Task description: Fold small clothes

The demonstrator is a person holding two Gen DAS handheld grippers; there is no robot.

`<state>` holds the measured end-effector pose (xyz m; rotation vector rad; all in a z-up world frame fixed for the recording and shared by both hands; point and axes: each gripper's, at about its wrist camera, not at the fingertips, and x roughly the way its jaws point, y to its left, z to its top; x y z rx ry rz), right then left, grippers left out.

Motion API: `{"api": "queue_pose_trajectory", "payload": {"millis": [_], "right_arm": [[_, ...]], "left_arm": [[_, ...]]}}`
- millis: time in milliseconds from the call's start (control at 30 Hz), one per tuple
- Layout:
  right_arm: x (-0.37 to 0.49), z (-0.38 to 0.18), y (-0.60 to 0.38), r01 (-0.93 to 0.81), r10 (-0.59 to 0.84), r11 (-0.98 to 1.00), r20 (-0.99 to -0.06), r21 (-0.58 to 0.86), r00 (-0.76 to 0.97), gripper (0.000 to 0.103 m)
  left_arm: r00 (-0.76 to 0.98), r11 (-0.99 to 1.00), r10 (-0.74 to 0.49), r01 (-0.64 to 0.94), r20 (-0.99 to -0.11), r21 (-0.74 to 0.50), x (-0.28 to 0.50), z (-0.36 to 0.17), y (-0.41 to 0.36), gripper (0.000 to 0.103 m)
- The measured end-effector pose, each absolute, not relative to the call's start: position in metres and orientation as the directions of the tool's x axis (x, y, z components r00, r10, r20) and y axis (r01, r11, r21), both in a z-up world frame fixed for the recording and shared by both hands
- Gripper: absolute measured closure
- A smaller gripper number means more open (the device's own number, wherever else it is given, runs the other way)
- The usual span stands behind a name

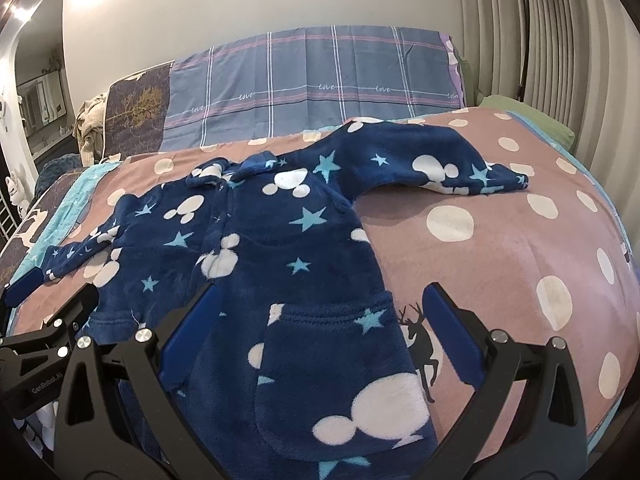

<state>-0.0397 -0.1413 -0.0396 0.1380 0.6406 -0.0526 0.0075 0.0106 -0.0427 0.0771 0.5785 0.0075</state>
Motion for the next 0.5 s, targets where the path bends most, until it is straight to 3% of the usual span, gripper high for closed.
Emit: {"api": "queue_pose_trajectory", "payload": {"millis": [133,500], "right_arm": [[-0.0375,-0.0412,-0.1387,0.086,-0.003,0.990,-0.604,0.108,0.797,0.002],[-0.0312,-0.0458,-0.1348,0.083,-0.004,0.992,-0.619,0.099,0.785,0.002]], "left_arm": [[0.834,0.998,-0.006,0.038,-0.552,0.047,0.0088,-0.0446,0.0127,0.001],[0.840,0.992,0.078,-0.013,-0.537,0.124,0.0115,-0.0500,0.0113,0.002]]}}
